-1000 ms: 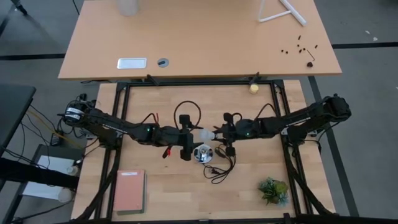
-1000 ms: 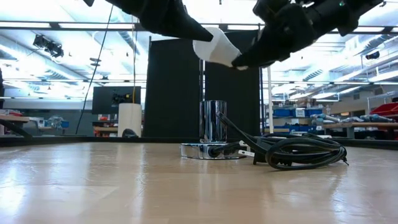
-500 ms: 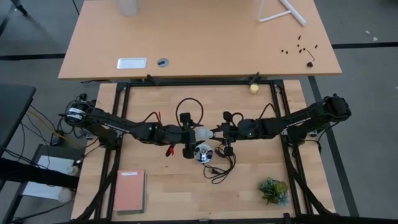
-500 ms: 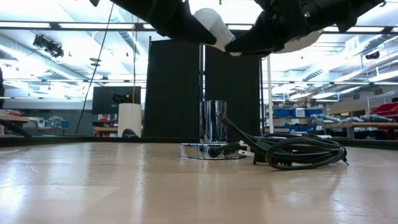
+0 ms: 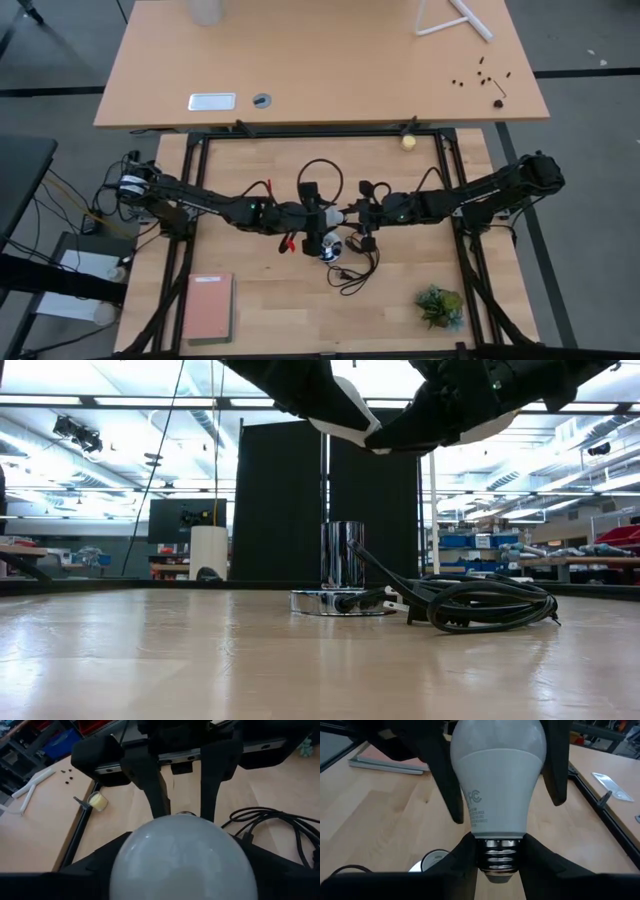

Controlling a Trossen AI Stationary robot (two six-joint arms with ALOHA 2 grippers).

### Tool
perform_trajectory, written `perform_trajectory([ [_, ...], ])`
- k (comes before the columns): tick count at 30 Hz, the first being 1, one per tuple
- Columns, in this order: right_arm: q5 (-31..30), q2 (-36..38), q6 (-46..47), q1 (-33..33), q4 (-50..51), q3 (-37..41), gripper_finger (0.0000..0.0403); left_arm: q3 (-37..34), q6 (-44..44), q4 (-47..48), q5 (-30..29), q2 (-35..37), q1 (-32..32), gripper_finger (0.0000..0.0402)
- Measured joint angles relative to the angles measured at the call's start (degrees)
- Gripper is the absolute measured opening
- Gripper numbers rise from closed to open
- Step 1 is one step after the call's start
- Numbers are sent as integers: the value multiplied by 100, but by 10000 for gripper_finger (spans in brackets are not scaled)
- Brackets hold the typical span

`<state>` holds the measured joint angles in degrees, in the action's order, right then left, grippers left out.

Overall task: Screw lightbulb
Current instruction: Insert the white lightbulb into the silver lamp

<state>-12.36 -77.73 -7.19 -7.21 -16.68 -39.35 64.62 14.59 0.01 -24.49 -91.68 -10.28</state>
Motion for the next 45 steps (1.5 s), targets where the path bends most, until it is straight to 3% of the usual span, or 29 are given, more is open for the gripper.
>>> perform_trajectory([
  [5,-11,1,10,-28,-10,0,126,8,15,60,3,0,-2,257],
  [12,-7,-3,85,-30,-48,0,135,13,18,123,-4,0,-11,275],
  [23,-9,3,305,-28,142,0,222,7,2,254,20,0,-37,267],
  [28,-7,280,491,-29,1174,0,247,215,-247,895,104,-4,-82,269],
  [34,384,398,1597,-129,2211,0,260,755,-762,2027,405,-2,-118,269],
  [39,494,-42,2102,-489,2123,0,257,1068,-1271,2536,852,0,-114,269],
  [45,449,-610,2559,-705,922,0,248,1106,-1687,2646,1224,0,-118,269],
])
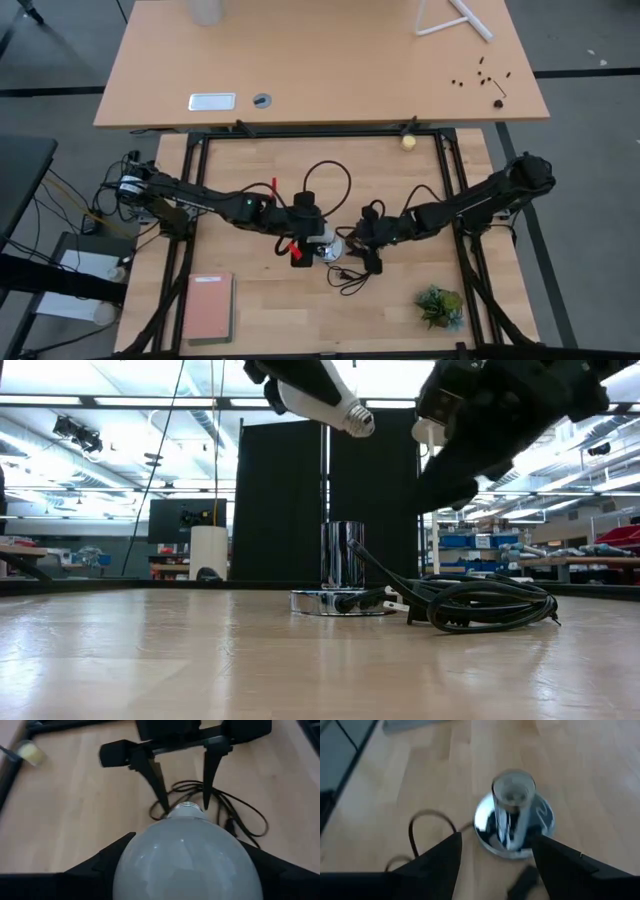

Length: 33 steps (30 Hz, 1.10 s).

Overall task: Screw lightbulb
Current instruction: Insert the white lightbulb into the silver lamp

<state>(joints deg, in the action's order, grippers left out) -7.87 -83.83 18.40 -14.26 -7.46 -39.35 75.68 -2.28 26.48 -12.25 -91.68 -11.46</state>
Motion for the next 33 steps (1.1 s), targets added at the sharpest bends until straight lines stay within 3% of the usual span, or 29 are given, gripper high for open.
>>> perform_trajectory([
  [5,-297,-468,109,-30,-532,0,243,0,-154,201,47,0,-14,269],
  [11,-138,-589,-160,-133,-852,0,235,2,-247,306,64,-78,-65,269],
  [18,-1297,-340,-1033,-636,-1456,1,226,2,-249,295,212,-440,-66,269],
  [33,-1048,-322,-967,-730,-1525,0,222,2,-218,38,183,-813,-10,269],
])
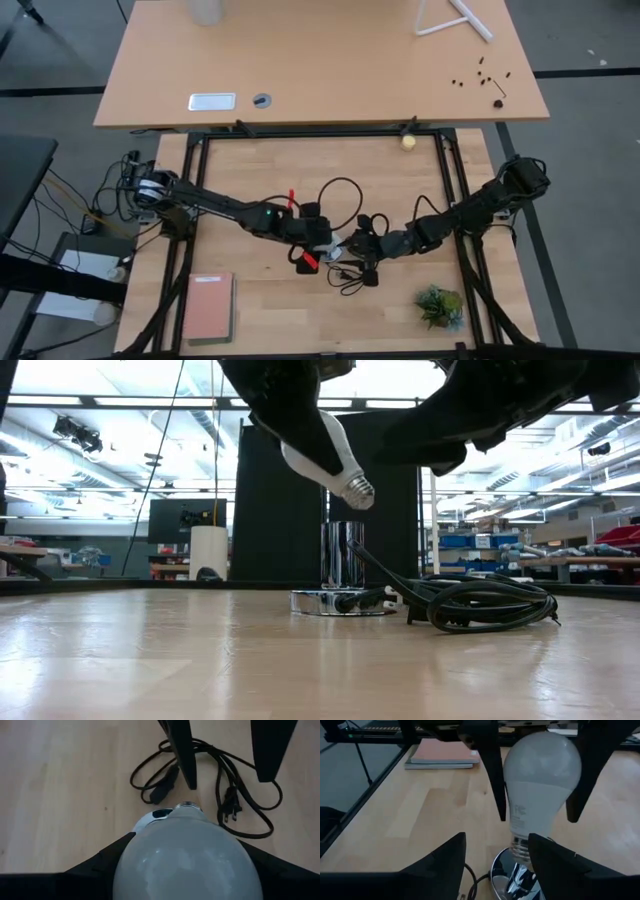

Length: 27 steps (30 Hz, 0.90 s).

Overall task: Screw lightbulb
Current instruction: Insert the white lightbulb into the silver lamp

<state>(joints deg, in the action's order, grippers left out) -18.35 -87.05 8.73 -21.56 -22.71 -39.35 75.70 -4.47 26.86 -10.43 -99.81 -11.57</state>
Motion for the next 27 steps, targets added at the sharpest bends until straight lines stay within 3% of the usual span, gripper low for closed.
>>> perform_trajectory([
  [15,151,-254,-157,424,-101,0,222,466,287,7,125,20,138,269],
  [27,167,-260,405,501,476,2,222,466,443,-11,107,-415,183,269],
])
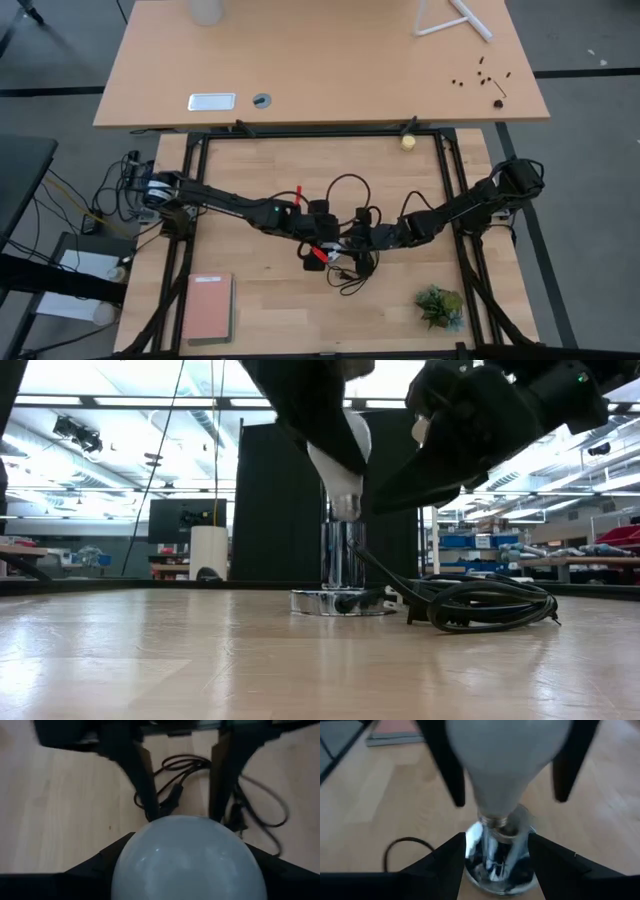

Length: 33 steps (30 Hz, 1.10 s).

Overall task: Screw lightbulb
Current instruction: Insert the white lightbulb into the silver lamp

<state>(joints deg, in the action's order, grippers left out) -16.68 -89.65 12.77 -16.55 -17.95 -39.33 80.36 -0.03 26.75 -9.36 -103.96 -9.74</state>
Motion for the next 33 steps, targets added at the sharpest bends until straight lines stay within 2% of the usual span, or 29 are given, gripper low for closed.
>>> perform_trajectory([
  [5,-1,0,13,-11,14,0,222,-2,162,-47,-466,-77,0,269],
  [19,-3,0,-28,-7,45,0,222,0,-57,40,-189,-73,0,269],
  [33,-5,0,-30,-11,47,0,222,-1,-61,-5,-216,-224,0,269],
])
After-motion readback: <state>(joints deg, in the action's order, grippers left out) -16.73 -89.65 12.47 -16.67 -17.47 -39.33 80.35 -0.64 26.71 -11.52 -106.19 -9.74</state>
